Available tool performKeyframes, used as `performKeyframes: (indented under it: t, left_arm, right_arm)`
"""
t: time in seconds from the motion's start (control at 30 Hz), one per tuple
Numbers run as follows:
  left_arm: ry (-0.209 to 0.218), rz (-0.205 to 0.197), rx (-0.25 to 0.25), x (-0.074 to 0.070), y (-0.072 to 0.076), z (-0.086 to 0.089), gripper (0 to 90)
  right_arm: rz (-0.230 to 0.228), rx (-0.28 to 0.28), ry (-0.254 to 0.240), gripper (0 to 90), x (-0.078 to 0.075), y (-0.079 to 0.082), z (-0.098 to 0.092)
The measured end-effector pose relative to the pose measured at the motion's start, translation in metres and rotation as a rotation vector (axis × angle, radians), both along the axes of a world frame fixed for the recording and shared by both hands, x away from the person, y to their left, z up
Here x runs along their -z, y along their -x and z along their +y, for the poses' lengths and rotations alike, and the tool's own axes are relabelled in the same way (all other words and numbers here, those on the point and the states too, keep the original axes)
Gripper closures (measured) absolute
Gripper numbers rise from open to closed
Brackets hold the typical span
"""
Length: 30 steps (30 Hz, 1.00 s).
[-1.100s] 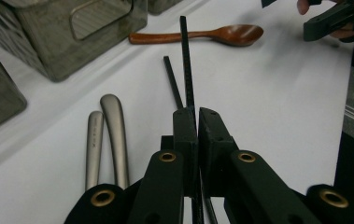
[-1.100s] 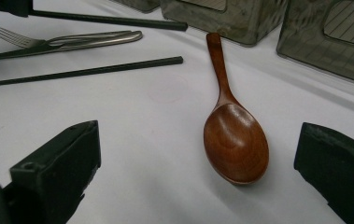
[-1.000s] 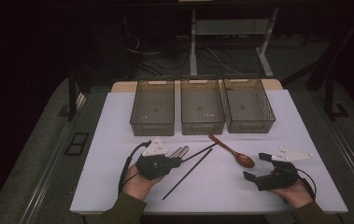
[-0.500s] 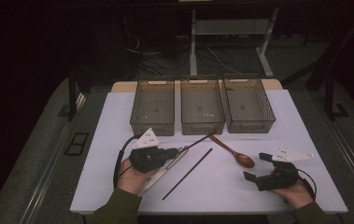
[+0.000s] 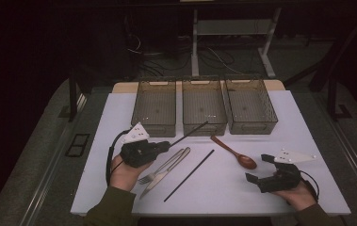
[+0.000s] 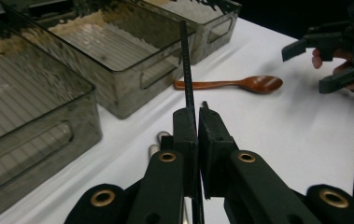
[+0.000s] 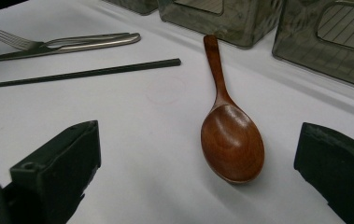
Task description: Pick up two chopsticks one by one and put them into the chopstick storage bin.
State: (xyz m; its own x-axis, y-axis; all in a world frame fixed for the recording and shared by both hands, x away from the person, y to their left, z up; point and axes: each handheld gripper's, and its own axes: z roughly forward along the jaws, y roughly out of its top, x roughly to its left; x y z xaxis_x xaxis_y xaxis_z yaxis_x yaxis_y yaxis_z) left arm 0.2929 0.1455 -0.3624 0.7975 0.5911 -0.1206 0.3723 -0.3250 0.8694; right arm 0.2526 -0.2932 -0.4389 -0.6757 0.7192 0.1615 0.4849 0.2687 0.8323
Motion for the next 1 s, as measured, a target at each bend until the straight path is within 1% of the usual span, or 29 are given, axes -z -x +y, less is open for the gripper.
performKeyframes:
  t: [0.23,0.6,0.8,1.0]
  left_arm:
    - [0.011,-0.004,-0.033,-0.002,-0.004,0.012,86.1]
    - [0.03,-0.01,-0.086,-0.004,-0.016,0.028,86.1]
    - [0.027,-0.023,-0.118,-0.008,-0.023,0.035,86.1]
    - [0.014,-0.033,-0.15,-0.013,-0.036,0.038,86.1]
  right_arm:
    - [-0.002,0.0,0.001,0.8,0.0,0.0,0.001]
    - [-0.001,0.001,0.003,0.8,0.0,-0.001,0.001]
    - [0.0,0.002,0.003,0.8,0.0,0.0,0.001]
    - [0.0,0.005,0.001,0.8,0.0,0.0,0.001]
